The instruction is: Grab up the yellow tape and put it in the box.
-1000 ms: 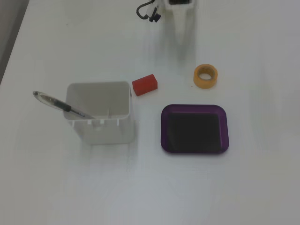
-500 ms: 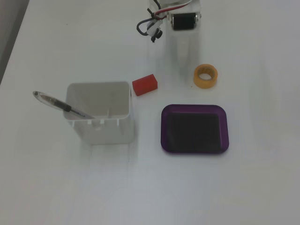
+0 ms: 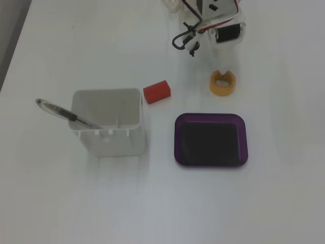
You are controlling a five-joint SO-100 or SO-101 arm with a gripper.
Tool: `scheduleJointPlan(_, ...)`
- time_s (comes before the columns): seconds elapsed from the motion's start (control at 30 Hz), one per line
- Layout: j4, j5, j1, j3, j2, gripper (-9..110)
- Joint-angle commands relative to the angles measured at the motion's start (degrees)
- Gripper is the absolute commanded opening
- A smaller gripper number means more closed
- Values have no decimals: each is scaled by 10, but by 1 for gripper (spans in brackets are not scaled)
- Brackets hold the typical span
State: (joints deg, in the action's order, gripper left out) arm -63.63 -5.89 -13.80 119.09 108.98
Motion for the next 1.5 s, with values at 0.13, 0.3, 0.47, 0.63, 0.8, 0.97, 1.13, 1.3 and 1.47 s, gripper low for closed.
scheduleJointPlan(0.13,43,-4,-10,-20,-40,17)
scheduleJointPlan(0.3,74,-4,-9,-18,-83,17)
scheduleJointPlan(0.47,78,-4,-9,-25,-115,7)
scheduleJointPlan(0.63,78,-25,-9,-25,-112,-1)
scheduleJointPlan(0.8,69,-25,-10,-62,-104,-1)
scheduleJointPlan(0.97,59,-25,-9,-122,-57,-1)
scheduleJointPlan(1.13,66,-25,18,-201,-40,-1)
scheduleJointPlan(1.3,101,-24,62,-291,-102,-1)
scheduleJointPlan(1.47,103,-18,72,-414,-246,-1)
